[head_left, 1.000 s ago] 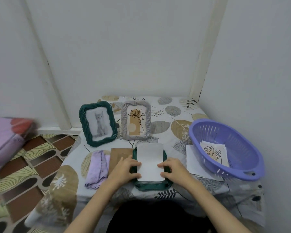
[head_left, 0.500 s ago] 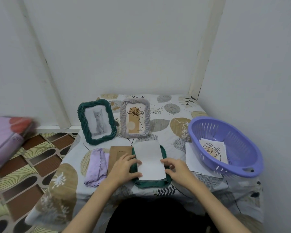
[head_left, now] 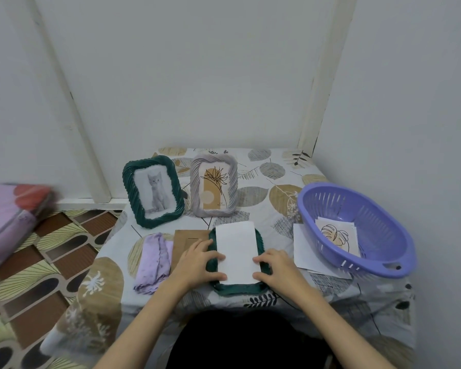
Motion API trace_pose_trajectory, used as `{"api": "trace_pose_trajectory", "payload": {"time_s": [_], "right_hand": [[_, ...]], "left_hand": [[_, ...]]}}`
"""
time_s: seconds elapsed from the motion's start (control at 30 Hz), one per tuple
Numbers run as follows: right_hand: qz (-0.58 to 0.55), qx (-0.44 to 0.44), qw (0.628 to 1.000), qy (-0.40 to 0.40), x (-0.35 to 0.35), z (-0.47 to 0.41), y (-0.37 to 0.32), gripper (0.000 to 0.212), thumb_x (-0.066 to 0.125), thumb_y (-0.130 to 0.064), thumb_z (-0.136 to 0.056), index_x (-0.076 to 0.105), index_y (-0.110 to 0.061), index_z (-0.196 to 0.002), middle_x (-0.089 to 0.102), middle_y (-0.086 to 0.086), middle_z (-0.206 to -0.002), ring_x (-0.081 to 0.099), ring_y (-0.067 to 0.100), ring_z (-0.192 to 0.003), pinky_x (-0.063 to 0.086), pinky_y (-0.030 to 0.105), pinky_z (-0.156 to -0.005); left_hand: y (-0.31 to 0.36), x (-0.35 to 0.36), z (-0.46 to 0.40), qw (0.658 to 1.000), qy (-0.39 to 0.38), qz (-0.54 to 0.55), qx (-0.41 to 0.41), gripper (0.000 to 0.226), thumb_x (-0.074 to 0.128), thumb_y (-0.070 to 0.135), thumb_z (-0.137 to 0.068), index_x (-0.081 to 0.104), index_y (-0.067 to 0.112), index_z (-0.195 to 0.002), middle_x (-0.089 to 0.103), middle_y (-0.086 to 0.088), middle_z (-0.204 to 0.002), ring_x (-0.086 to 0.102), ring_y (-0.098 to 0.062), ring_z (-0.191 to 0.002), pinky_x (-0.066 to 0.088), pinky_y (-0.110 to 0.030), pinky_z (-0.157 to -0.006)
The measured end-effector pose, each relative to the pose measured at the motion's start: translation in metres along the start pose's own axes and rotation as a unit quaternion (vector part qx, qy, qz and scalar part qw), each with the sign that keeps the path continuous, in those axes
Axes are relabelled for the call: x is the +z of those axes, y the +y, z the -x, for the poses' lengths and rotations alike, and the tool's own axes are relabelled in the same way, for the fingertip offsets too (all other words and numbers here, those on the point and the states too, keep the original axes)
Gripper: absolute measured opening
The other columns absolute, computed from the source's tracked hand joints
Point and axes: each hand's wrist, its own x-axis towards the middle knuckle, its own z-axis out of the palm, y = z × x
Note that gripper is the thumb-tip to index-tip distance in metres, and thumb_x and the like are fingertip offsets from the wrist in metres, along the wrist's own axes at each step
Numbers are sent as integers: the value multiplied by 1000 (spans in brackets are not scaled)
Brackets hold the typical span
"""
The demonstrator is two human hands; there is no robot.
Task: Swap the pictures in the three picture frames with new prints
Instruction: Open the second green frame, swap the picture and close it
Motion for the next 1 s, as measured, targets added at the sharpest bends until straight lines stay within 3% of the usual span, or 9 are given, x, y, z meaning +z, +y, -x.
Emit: {"api": "trace_pose_trajectory", "payload": {"time_s": [0.37,0.67,0.77,0.83,0.9,1.0], "right_hand": [[65,-5,996,-69,-14,-6,0,45,65,-41,-81,57,-31,-124,42,-2,-136,33,23,-120,30,35,-102],[70,-7,994,-84,-20,-8,-5,48,70,-41,-76,59,-28,-121,43,-1,-135,32,23,-121,30,36,-100],[76,-8,993,-85,-20,-6,-4,48,68,-43,-78,57,-29,-122,42,-2,-134,32,22,-121,31,37,-99],[76,-8,994,-84,-20,-6,-4,48,67,-43,-79,57,-29,-123,42,-2,-135,32,22,-121,31,37,-99],[80,-6,993,-87,-21,-6,-4,48,67,-42,-79,57,-29,-123,42,-1,-135,31,22,-122,31,38,-99],[103,-5,991,-83,-21,-8,-10,47,67,-43,-78,58,-27,-121,37,2,-138,27,24,-125,27,39,-102]], "left_hand": [[-2,-4,0,1000,-8,10,1,55,70,53,-70,55,38,-121,20,0,-154,11,-22,-143,19,-43,-114],[0,-9,-2,999,-28,-22,15,59,70,52,-71,52,38,-125,12,7,-156,3,-22,-144,13,-43,-115],[0,-10,0,998,-43,-38,16,69,61,66,-69,46,39,-131,10,9,-156,2,-20,-144,12,-43,-115],[-1,-10,4,998,-50,-37,31,102,35,92,-47,44,38,-133,8,11,-156,1,-19,-145,11,-44,-115],[-2,-9,6,998,-45,-35,40,122,17,97,-30,43,38,-134,4,13,-156,-2,-18,-145,9,-46,-115],[1,-12,6,997,-40,-49,50,108,27,92,-40,46,36,-131,-2,13,-156,-6,-17,-145,6,-47,-115]]}}
